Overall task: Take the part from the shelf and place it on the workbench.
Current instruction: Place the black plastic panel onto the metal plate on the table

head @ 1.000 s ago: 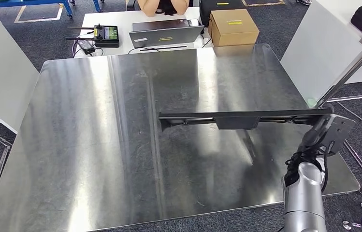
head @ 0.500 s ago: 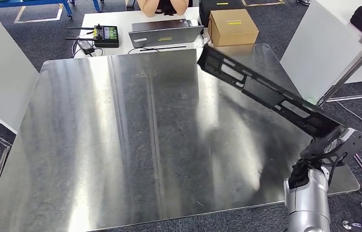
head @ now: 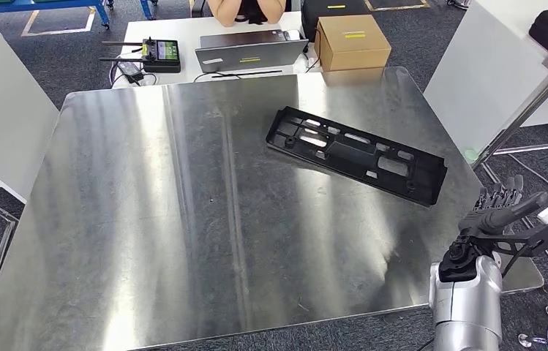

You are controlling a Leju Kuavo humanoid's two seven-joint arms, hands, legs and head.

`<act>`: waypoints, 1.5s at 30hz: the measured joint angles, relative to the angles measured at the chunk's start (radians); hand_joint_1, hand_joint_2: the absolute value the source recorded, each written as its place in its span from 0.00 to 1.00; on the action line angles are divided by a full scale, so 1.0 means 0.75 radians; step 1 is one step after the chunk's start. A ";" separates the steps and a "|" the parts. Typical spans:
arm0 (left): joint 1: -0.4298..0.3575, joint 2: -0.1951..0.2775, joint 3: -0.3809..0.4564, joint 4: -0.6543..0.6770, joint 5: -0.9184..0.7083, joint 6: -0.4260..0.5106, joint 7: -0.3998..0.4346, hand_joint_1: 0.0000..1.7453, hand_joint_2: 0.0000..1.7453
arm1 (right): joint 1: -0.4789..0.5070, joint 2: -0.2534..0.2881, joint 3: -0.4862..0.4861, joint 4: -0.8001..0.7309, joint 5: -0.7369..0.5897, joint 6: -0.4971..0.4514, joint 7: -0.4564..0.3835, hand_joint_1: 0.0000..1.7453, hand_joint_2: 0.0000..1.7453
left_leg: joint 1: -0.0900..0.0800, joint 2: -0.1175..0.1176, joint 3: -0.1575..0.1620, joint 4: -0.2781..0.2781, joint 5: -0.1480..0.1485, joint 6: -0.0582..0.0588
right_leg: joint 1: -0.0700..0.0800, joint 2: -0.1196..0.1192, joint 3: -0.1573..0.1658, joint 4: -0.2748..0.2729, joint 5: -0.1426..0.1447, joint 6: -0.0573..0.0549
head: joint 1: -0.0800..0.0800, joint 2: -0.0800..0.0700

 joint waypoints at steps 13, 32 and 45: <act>0.000 0.000 0.001 0.000 -0.005 -0.002 -0.009 0.00 0.00 | 0.030 0.000 0.025 -0.039 0.083 -0.061 -0.019 0.00 0.75 | 0.000 0.000 0.002 0.000 0.000 0.000 | 0.000 0.000 0.001 0.000 0.000 0.000 | 0.000 0.000; 0.000 -0.008 0.020 0.000 -0.033 -0.016 -0.023 0.00 0.00 | 0.302 0.098 0.462 -0.803 0.816 -0.190 -0.323 0.00 1.00 | 0.001 0.000 0.003 -0.001 0.000 -0.001 | 0.001 0.000 0.002 0.000 -0.001 -0.001 | 0.000 0.000; 0.001 0.031 0.026 0.000 -0.036 -0.092 -0.063 0.00 0.00 | 0.386 0.097 0.738 -1.167 0.580 0.235 -0.351 0.00 1.00 | 0.000 0.000 0.005 -0.001 0.000 -0.001 | 0.000 0.000 0.004 0.000 -0.001 -0.001 | 0.000 0.000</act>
